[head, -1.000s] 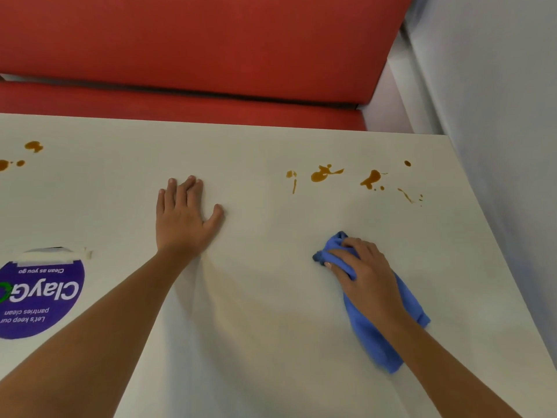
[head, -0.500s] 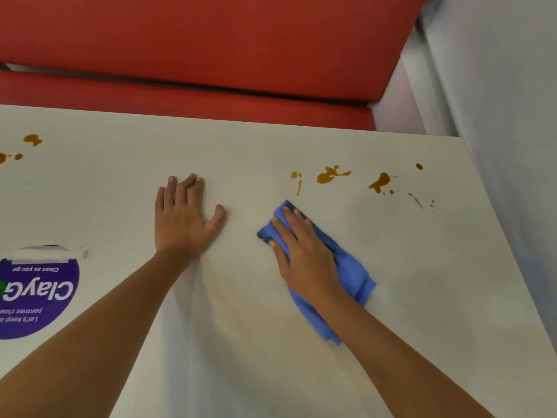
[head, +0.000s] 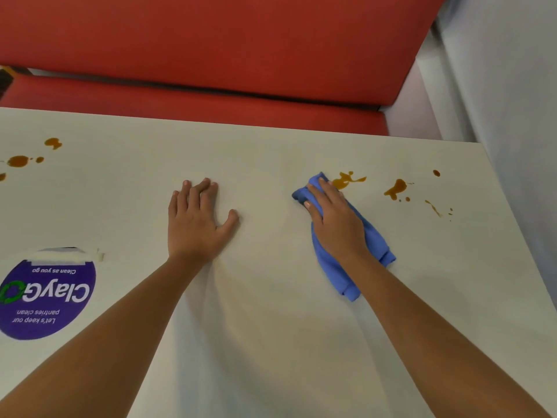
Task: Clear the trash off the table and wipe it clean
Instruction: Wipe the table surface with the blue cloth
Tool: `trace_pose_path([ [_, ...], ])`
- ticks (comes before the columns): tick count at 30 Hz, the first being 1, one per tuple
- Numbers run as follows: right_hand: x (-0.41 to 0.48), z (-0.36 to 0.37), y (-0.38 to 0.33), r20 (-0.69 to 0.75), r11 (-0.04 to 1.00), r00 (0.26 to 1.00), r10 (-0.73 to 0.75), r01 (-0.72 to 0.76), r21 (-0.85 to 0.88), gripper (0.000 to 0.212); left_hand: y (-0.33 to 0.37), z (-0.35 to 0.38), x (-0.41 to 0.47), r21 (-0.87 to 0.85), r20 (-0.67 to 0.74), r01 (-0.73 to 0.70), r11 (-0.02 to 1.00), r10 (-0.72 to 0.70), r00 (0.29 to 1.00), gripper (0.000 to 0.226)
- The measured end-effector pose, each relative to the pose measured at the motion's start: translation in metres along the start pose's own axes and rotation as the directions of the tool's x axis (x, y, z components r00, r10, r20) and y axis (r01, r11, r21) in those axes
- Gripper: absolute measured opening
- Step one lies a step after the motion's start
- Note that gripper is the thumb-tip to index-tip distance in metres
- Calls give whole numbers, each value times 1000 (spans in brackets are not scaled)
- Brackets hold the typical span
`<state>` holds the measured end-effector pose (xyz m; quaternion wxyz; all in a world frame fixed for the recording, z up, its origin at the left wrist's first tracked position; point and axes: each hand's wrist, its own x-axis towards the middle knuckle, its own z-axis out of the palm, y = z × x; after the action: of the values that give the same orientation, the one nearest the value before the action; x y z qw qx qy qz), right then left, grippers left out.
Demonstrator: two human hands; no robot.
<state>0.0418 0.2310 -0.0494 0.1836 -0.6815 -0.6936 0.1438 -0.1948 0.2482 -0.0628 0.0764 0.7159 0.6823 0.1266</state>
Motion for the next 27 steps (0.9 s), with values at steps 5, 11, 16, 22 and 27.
trace_pose_path([
  [5, -21, -2, -5, 47, 996, 998, 45, -41, -85, 48, 0, 2, 1, 0, -26, 3, 1000, -3, 1000, 78],
  [11, -4, 23, -31, 76, 991, 995, -60, 68, -112, 42, -1, 4, 1, 1, -29, 10, 1000, -10, 1000, 76],
  [16, 37, 30, -44, 101, 984, 987, -122, 134, -120, 46, -1, 4, 0, -6, -30, 8, 1000, -8, 1000, 74],
  [22, 76, 11, -10, 47, 998, 998, -29, 31, -56, 45, -1, 2, 0, -5, -15, 10, 1000, -10, 1000, 76],
  [27, 70, -13, 37, -8, 989, 991, 132, -132, -60, 45, -1, 1, 0, -3, -19, 11, 1000, -11, 1000, 75],
])
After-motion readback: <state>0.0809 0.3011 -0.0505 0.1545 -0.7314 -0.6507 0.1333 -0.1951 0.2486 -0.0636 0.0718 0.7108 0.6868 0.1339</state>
